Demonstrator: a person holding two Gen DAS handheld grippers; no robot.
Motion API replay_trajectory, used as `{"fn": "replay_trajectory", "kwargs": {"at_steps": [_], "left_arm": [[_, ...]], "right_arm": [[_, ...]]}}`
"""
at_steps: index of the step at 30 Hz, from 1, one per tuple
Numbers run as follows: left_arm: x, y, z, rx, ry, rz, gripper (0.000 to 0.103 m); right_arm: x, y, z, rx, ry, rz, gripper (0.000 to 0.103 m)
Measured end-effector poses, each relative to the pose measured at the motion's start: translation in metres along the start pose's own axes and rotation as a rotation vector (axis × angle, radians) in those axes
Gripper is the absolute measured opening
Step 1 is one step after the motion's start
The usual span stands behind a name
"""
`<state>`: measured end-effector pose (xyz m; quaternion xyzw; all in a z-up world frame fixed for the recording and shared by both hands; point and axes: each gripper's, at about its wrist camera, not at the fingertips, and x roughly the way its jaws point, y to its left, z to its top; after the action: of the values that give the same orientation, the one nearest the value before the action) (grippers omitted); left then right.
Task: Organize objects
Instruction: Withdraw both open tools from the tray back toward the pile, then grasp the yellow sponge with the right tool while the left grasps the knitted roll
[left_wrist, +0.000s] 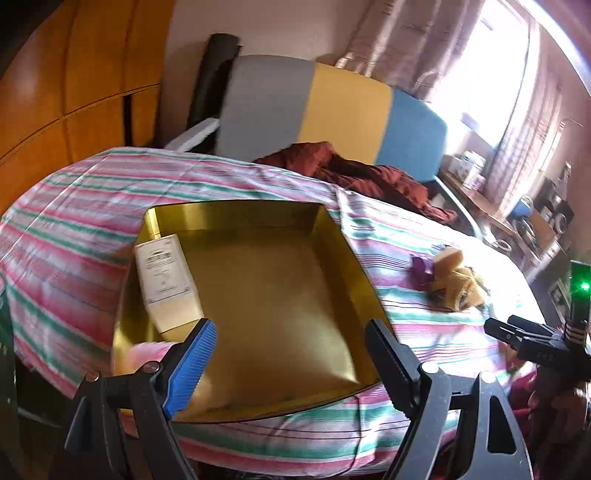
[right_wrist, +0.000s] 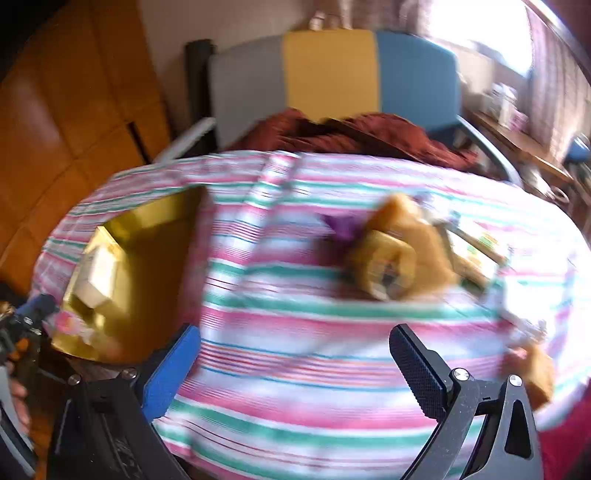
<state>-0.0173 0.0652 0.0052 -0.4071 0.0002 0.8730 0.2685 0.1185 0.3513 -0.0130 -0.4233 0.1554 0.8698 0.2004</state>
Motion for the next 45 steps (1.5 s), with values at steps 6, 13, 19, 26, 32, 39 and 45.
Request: {"fn": "replay_trajectory", "kwargs": {"at_steps": [6, 13, 19, 26, 32, 39, 45], "left_arm": [[0.009, -0.033, 0.008, 0.091, 0.011, -0.058, 0.083], [0.025, -0.08, 0.01, 0.199, 0.053, -0.134, 0.083], [0.042, -0.118, 0.004, 0.279, 0.101, -0.195, 0.083], [0.056, -0.154, 0.002, 0.364, 0.132, -0.234, 0.083], [0.082, -0.183, 0.009, 0.38, 0.173, -0.297, 0.083], [0.127, -0.211, 0.014, 0.358, 0.256, -0.338, 0.083], [0.171, -0.22, 0.03, 0.223, 0.327, -0.379, 0.083]], "right_arm": [[-0.022, -0.099, -0.012, 0.17, 0.056, -0.127, 0.103], [-0.037, -0.181, -0.023, 0.282, 0.15, -0.297, 0.103], [-0.018, -0.218, -0.033, 0.323, 0.265, -0.32, 0.103], [0.009, -0.229, -0.033, 0.344, 0.362, -0.29, 0.095], [0.021, -0.232, -0.039, 0.344, 0.418, -0.262, 0.059], [0.009, -0.228, -0.04, 0.324, 0.327, -0.118, 0.056], [-0.001, -0.21, -0.036, 0.247, 0.264, 0.058, 0.056]]}}
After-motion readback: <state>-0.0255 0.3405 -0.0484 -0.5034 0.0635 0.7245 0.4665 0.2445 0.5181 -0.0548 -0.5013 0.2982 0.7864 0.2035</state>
